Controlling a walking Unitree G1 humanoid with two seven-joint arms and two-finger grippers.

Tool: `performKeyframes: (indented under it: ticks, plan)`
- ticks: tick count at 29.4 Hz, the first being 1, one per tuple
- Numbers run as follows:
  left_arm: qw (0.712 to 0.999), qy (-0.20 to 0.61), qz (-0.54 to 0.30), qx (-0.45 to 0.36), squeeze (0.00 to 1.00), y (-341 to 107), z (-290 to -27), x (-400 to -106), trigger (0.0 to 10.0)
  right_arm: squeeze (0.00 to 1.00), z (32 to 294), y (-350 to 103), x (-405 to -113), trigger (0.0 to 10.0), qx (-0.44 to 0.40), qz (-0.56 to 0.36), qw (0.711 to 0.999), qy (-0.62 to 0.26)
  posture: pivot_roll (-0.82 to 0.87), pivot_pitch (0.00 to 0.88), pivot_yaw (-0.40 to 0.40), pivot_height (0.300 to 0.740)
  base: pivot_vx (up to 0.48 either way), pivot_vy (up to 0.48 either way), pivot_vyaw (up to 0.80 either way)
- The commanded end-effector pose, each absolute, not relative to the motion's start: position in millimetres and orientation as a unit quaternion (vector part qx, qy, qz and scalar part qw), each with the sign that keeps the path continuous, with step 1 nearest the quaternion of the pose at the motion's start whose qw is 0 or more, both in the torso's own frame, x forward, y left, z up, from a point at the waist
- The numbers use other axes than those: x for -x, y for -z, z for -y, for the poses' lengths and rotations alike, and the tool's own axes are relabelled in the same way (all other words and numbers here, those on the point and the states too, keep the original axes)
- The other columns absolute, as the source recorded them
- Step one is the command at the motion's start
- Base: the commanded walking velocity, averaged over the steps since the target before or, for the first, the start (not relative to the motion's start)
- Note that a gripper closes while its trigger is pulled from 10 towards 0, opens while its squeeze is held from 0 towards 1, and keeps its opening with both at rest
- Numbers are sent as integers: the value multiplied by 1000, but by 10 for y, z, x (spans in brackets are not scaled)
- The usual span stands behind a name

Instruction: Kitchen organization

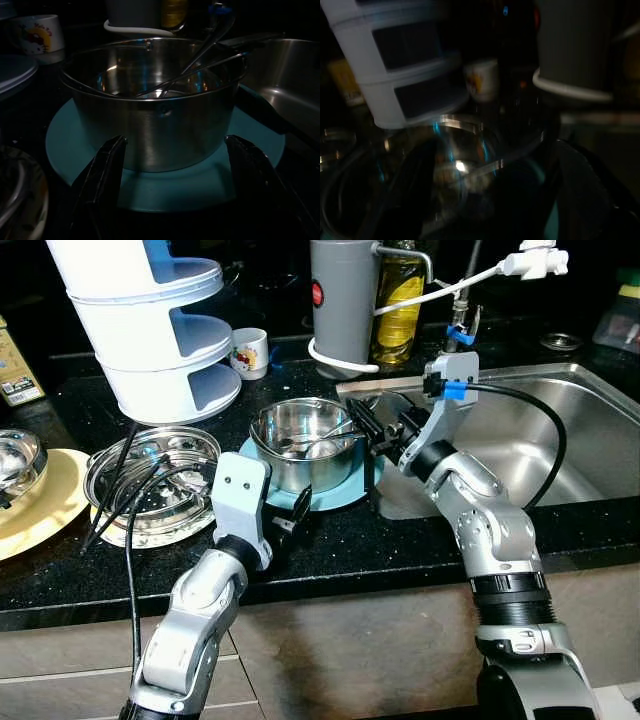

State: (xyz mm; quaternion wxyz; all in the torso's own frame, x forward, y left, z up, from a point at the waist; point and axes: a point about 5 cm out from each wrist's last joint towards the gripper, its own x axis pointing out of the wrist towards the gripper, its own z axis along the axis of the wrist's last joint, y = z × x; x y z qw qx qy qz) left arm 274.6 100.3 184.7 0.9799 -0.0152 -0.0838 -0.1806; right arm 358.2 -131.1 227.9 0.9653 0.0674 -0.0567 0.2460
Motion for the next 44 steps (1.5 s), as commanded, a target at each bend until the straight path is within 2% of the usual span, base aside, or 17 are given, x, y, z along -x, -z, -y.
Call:
performKeyframes:
  ticks: [1,2,8,13,14,15,16,17,18,37,44]
  plan:
    - [981,177,85,14,0,-1840,-1032,-2774,10000,776,1267,-2134,-3563,10000,-58,17,964,-259,-19,0,28,740,0,0,0]
    - [980,177,85,14,0,-1840,-1031,-2774,10000,0,1247,-2107,-3550,10000,-60,9,961,-268,-21,0,29,740,0,0,0]
    - [980,180,86,16,0,-1846,-1005,-2776,10000,0,1145,-2076,-3492,10000,-80,-4,949,-305,-25,0,31,740,0,0,0]
    - [979,182,86,18,0,-1846,-994,-2773,10000,0,1136,-2087,-3507,10000,-77,2,951,-299,-23,0,32,740,0,0,0]
    - [979,182,86,17,0,-1846,-996,-2774,10000,0,1142,-2089,-3515,9686,-75,3,952,-295,-23,0,32,740,0,0,0]
    - [979,182,86,17,0,-1846,-997,-2774,10000,0,1145,-2091,-3520,5882,-75,3,953,-293,-22,0,32,740,0,0,0]
    - [979,181,87,17,0,-1847,-999,-2776,10000,0,1153,-2094,-3525,1373,-72,4,954,-290,-22,0,33,740,0,0,0]
    - [979,181,87,17,0,-1847,-999,-2776,10000,0,1153,-2094,-3525,1373,-72,4,954,-290,-22,0,33,740,0,0,0]
    - [980,181,87,18,0,-1849,-1002,-2777,10000,0,1161,-2099,-3530,0,-71,6,955,-287,-22,0,33,740,0,0,0]
    - [979,180,88,21,0,-1856,-992,-2784,10000,0,1198,-2164,-3543,0,-75,23,959,-274,-25,0,36,740,0,0,0]
    - [979,181,88,21,0,-1858,-988,-2784,10000,0,1212,-2317,-3536,0,-122,68,950,-280,-21,0,33,740,0,0,0]
